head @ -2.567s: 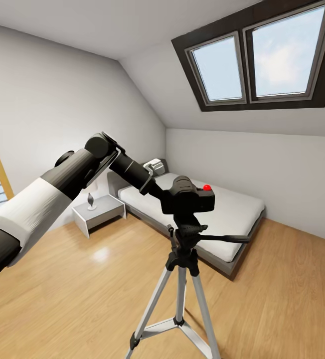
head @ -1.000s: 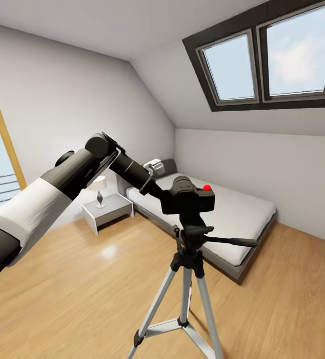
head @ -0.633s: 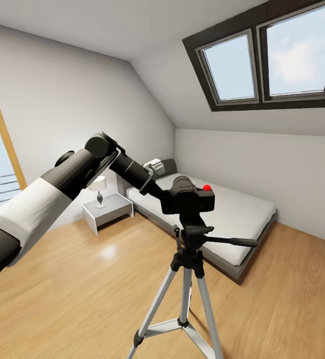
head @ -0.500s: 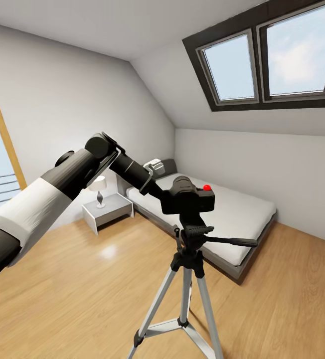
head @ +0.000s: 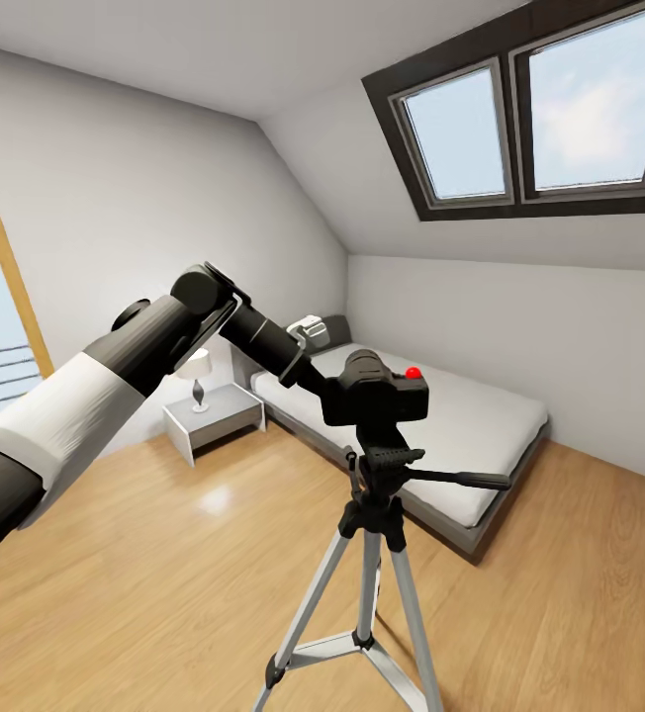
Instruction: Attach the digital camera to the camera tripod in the bedroom.
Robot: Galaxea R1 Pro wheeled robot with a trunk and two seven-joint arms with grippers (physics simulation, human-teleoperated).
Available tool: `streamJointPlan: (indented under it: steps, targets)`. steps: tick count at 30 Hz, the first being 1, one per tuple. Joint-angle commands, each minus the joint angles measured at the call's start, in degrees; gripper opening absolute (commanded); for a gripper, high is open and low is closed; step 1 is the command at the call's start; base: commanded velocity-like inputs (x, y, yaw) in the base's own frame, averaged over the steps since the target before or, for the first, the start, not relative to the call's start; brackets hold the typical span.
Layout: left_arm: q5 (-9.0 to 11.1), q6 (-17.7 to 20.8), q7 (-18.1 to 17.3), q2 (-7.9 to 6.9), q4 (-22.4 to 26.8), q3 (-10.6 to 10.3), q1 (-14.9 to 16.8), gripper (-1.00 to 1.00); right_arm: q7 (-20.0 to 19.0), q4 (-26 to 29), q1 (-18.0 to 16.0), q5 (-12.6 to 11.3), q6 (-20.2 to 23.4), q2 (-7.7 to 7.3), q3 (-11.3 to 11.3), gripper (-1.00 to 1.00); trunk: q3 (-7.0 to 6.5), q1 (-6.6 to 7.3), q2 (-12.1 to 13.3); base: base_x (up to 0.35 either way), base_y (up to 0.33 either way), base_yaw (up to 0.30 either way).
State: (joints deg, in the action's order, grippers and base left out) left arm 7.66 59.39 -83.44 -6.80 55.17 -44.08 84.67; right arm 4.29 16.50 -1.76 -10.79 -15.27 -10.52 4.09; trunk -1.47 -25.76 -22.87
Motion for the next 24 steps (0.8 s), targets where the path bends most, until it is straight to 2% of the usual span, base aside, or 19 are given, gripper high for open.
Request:
streamJointPlan:
  steps: [1, 6, 9, 16, 17, 22, 24]
  targets:
    - [0.36, 0.61, 0.02, -0.04, -0.02, -0.17, 0.06, -1.00, -0.06, 0.93, 0.00, -0.37, -0.20, -0.04, 0.04, 1.00, 0.03, -0.02, -0.04, 0.000, 0.000, 0.000]
    - [0.35, 0.61, 0.03, 0.01, -0.19, -0.14, 0.06, -1.00, -0.88, 8.17, 0.00, -0.37, -0.18, -0.17, -0.06, 1.00, 0.03, -0.02, -0.04, 0.000, 0.000, 0.000]
    - [0.34, 0.61, 0.03, 0.02, -0.22, -0.13, 0.06, -1.00, -3.31, 11.68, 0.00, -0.37, -0.19, -0.25, -0.07, 1.00, 0.03, -0.02, -0.04, 0.000, 0.000, 0.000]
    - [0.35, 0.61, 0.03, 0.49, -0.24, -0.13, 0.06, -1.00, -13.56, 17.43, 0.00, -0.43, -0.23, -1.27, 0.40, 1.00, 0.03, -0.02, -0.04, 0.000, 0.000, 0.000]
    - [0.34, 0.61, 0.03, 0.72, -0.24, -0.13, 0.06, -1.00, -16.02, 18.73, 0.00, -0.48, -0.30, -1.65, 1.23, 1.00, 0.03, -0.02, -0.04, 0.000, 0.000, 0.000]
    - [0.34, 0.61, 0.03, 1.02, -0.24, -0.13, 0.06, -1.00, -19.93, 19.52, 0.00, -0.53, -0.47, -2.00, 3.58, 1.00, 0.03, -0.02, -0.04, 0.000, 0.000, 0.000]
    - [0.34, 0.61, 0.03, 1.18, -0.24, -0.13, 0.06, -1.00, -25.19, 19.71, 0.00, -0.52, -0.48, -2.30, 6.82, 1.00, 0.03, -0.02, -0.04, 0.000, 0.000, 0.000]
